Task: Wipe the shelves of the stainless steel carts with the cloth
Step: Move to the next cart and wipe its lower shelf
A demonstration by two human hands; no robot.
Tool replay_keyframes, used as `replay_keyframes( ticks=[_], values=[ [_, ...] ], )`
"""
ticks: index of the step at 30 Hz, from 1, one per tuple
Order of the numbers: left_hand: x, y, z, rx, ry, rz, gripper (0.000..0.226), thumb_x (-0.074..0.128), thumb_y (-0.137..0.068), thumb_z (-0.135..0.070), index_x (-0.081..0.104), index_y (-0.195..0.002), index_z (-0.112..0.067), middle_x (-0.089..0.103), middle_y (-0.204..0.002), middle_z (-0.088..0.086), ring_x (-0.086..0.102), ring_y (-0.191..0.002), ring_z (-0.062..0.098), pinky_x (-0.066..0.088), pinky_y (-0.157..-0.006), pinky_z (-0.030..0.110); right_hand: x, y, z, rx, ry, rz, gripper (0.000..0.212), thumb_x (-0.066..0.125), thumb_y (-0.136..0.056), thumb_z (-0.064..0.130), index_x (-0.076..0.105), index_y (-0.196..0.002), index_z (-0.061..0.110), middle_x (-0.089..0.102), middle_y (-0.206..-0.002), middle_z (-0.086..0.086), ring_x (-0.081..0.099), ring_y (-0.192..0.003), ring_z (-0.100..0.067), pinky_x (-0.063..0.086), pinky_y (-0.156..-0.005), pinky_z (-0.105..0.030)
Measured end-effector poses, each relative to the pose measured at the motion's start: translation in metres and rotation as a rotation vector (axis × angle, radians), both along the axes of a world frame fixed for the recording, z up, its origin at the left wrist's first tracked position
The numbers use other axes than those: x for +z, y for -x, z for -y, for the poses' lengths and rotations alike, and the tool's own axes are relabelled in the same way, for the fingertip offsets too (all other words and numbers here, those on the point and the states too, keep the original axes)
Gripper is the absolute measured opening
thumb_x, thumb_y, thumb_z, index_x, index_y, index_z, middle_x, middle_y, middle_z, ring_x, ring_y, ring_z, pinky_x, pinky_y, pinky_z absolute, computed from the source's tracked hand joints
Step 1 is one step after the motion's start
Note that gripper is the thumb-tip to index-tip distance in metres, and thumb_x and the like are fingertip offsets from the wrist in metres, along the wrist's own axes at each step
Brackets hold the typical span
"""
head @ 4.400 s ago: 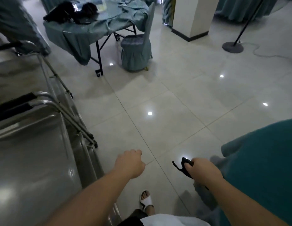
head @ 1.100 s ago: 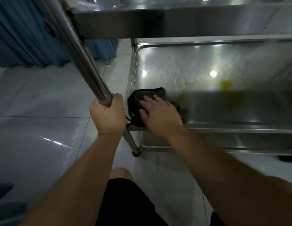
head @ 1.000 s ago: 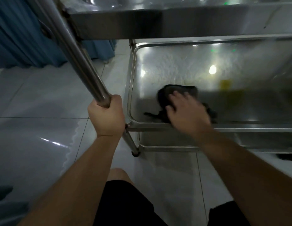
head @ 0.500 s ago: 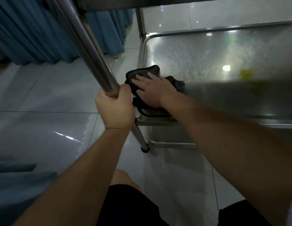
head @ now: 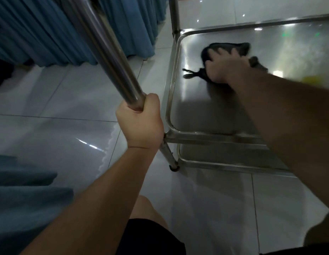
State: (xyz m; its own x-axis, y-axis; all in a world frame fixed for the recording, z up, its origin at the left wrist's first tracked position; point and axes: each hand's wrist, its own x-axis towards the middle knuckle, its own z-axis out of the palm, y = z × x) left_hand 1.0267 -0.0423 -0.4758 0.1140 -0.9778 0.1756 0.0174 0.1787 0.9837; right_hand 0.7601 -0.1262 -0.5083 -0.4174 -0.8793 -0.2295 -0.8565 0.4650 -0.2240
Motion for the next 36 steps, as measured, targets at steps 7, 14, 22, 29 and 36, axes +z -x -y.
replay_keyframes(
  ticks=[7, 14, 22, 29, 36],
  values=[
    [0.004, 0.0, 0.003, -0.017, 0.005, -0.009, 0.022, 0.06, -0.07, -0.029, 0.043, -0.055, -0.03, 0.034, -0.061, 0.014, 0.035, -0.055, 0.027, 0.032, -0.05, 0.038, 0.01, -0.102, 0.0, 0.527, 0.015, 0.05, 0.064, 0.017, -0.1, 0.059, 0.033, -0.16, 0.042, 0.017, -0.175, 0.006, 0.008, -0.161, -0.035, 0.012, -0.124, -0.067],
    [0.003, -0.003, 0.004, 0.002, 0.004, 0.079, 0.023, 0.06, -0.074, -0.036, 0.054, -0.053, -0.034, 0.046, -0.054, 0.0, 0.047, -0.049, 0.021, 0.041, -0.048, 0.033, -0.006, -0.145, -0.113, 0.564, 0.135, 0.091, 0.052, 0.023, -0.111, 0.05, 0.025, -0.163, 0.047, 0.014, -0.174, 0.017, 0.007, -0.162, -0.022, 0.01, -0.127, -0.052],
    [0.008, -0.003, -0.002, 0.02, -0.047, 0.108, 0.018, 0.059, -0.071, -0.035, 0.053, -0.054, -0.034, 0.046, -0.051, -0.003, 0.05, -0.045, 0.014, 0.045, -0.044, 0.027, -0.008, -0.071, -0.179, 0.241, 0.111, 0.044, 0.058, 0.025, -0.107, 0.053, 0.026, -0.164, 0.041, 0.015, -0.174, 0.015, 0.009, -0.162, -0.018, 0.011, -0.13, -0.05],
    [0.008, -0.003, -0.002, 0.078, -0.082, 0.173, 0.02, 0.06, -0.079, -0.032, 0.058, -0.073, -0.014, 0.055, -0.056, 0.001, 0.055, -0.046, 0.01, 0.045, -0.043, 0.02, -0.011, -0.07, -0.19, 0.064, 0.072, -0.078, 0.063, 0.019, -0.107, 0.05, 0.018, -0.167, 0.031, 0.012, -0.176, 0.006, 0.01, -0.161, -0.031, 0.015, -0.127, -0.056],
    [0.015, -0.015, -0.011, 0.074, -0.165, 0.416, 0.04, 0.062, -0.086, -0.042, 0.071, -0.103, -0.007, 0.073, -0.078, 0.008, 0.068, -0.06, 0.009, 0.058, -0.049, 0.031, -0.008, -0.041, -0.209, 0.218, 0.12, 0.002, 0.06, 0.02, -0.107, 0.054, 0.027, -0.164, 0.039, 0.02, -0.174, 0.013, 0.013, -0.161, -0.021, 0.018, -0.128, -0.053]
  ],
)
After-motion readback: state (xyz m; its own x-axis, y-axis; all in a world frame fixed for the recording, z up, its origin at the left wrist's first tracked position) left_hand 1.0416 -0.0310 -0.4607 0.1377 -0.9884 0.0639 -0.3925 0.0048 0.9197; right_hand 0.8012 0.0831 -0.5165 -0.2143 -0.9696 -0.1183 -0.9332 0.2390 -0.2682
